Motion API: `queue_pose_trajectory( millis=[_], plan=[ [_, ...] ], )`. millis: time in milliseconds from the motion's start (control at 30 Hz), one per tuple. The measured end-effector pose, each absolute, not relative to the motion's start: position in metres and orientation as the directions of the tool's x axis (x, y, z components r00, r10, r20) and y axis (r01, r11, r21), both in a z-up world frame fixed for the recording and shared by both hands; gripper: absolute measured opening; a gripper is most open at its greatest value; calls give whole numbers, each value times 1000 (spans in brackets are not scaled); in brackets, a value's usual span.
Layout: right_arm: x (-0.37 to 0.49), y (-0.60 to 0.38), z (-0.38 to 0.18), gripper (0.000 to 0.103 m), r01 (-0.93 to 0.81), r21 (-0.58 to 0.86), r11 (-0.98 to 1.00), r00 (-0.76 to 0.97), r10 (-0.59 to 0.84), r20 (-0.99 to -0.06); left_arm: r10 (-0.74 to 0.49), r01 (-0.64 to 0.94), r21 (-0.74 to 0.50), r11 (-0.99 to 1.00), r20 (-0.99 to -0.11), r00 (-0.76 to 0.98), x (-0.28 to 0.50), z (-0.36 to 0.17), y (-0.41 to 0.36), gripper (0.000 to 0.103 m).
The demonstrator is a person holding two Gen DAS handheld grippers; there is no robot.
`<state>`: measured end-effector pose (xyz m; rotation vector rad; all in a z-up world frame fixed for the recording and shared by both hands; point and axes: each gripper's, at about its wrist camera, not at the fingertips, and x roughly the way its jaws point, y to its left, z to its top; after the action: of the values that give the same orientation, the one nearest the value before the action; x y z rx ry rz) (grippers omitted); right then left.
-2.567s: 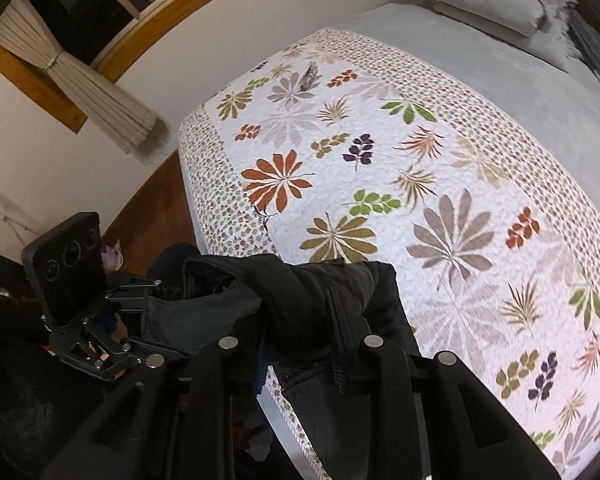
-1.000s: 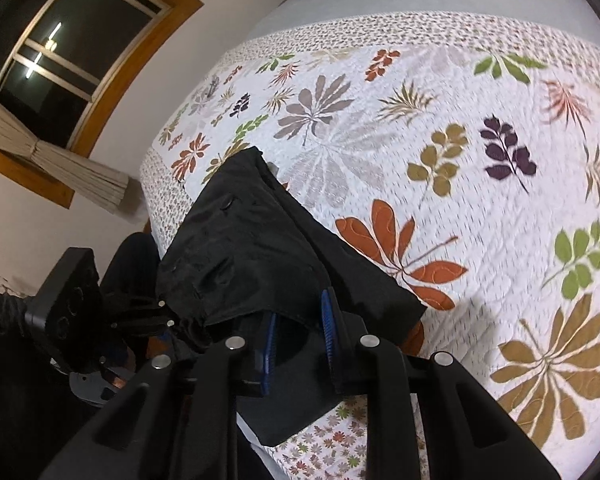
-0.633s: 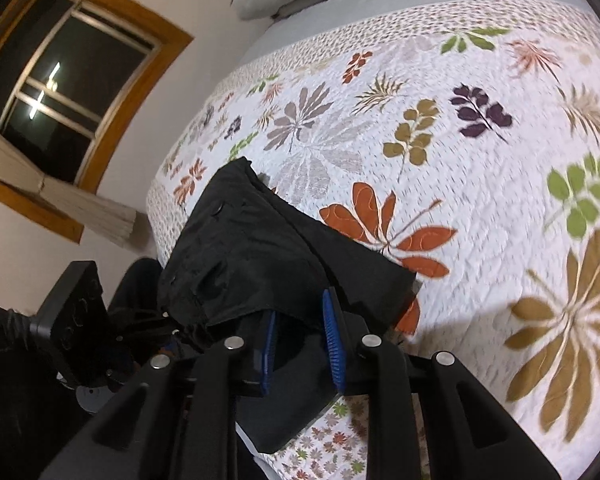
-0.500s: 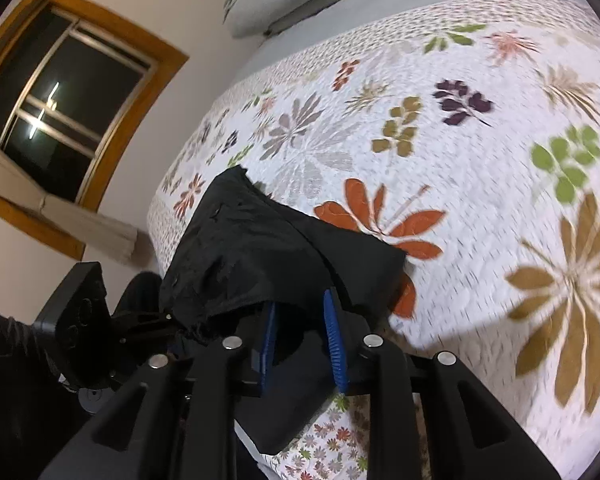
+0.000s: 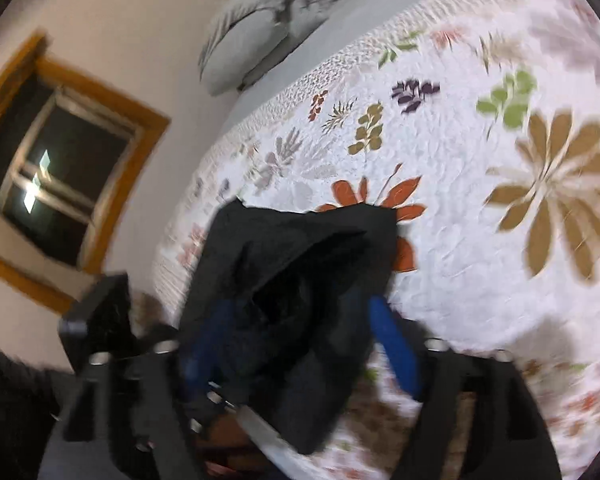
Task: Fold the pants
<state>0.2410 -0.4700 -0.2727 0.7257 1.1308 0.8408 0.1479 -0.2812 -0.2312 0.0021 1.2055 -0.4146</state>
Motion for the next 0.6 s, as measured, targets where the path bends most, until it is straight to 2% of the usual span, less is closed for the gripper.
queue_pose_trajectory(
  millis=[67,233,267,300,333,367,400,433,467,533,600],
  plan=[
    [246,-470,-281,83,-140,886,441,205,889,-410,-307,313,-210,926,-903,301,146,-230,-282,38],
    [261,-457,-293,83,-98,917,388,184,912,-366,-297,313,-193,930,-896,330,139,-230,-284,39],
    [264,-454,-293,81,-100,923,373,182,918,-351,-300,315,-194,929,-894,334,138,-230,-285,47],
    [267,-450,-293,73,-108,924,366,172,923,-345,-313,317,-206,926,-888,336,136,-230,-286,56],
    [270,-443,-292,63,-126,919,374,156,922,-354,-332,322,-222,920,-879,342,134,-229,-287,61],
    [272,-440,-292,46,-136,910,392,154,916,-371,-342,328,-228,917,-873,349,132,-228,-287,69],
    [274,-437,-291,37,-150,895,419,153,904,-398,-351,335,-232,913,-865,358,128,-226,-288,77],
    [276,-436,-291,33,-163,884,439,158,896,-416,-377,345,-249,905,-847,376,122,-221,-285,81],
    [278,-437,-292,33,-170,875,453,163,889,-428,-398,354,-264,897,-833,385,117,-218,-283,87],
    [281,-437,-297,33,-175,852,494,157,868,-471,-430,379,-280,882,-806,406,104,-212,-277,89],
    [276,-440,-297,43,-188,814,549,169,835,-524,-443,382,-293,876,-804,398,96,-210,-269,89]
  ],
)
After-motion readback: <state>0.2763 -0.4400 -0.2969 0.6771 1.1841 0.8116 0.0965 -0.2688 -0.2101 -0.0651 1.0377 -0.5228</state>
